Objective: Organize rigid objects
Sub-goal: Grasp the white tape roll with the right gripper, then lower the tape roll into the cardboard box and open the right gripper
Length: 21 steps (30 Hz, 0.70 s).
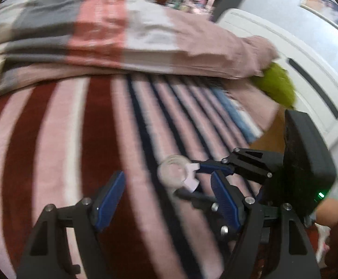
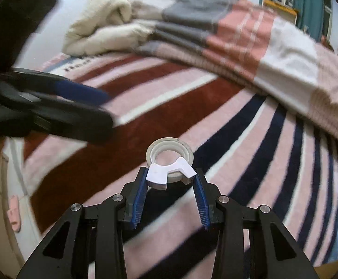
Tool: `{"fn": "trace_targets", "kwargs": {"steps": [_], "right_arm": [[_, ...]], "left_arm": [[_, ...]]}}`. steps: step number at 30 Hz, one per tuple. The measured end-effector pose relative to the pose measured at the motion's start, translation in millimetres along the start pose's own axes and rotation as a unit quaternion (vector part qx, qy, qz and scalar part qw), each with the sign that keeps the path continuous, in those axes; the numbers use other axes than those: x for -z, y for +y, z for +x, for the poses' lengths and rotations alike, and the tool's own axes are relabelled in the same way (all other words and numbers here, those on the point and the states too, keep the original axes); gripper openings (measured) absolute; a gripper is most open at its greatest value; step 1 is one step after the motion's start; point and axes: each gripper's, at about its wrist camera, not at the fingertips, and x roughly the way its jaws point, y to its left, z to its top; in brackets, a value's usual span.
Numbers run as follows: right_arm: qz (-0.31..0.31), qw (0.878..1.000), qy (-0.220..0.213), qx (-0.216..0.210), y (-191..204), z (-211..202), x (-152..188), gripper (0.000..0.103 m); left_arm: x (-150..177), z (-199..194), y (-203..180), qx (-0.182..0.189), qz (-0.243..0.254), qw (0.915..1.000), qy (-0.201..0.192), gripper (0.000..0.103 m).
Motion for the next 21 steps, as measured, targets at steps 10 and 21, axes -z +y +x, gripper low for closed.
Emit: {"fn": "trace_targets", "kwargs": {"steps": [10, 21], "right_arm": [[0.034, 0.996, -0.066, 0.040, -25.3, -123.0, 8.9, 0.034], [0.084, 0.985, -0.061, 0.137, -97.7, -197.6, 50.0, 0.034]], "left_arm": [[-37.4, 3.0, -115.9, 0.064, 0.105, 0.9923, -0.016, 0.037], [-79.5, 66.0, -226.5, 0.114, 0.188, 0.9753, 0.026, 0.037]]}}
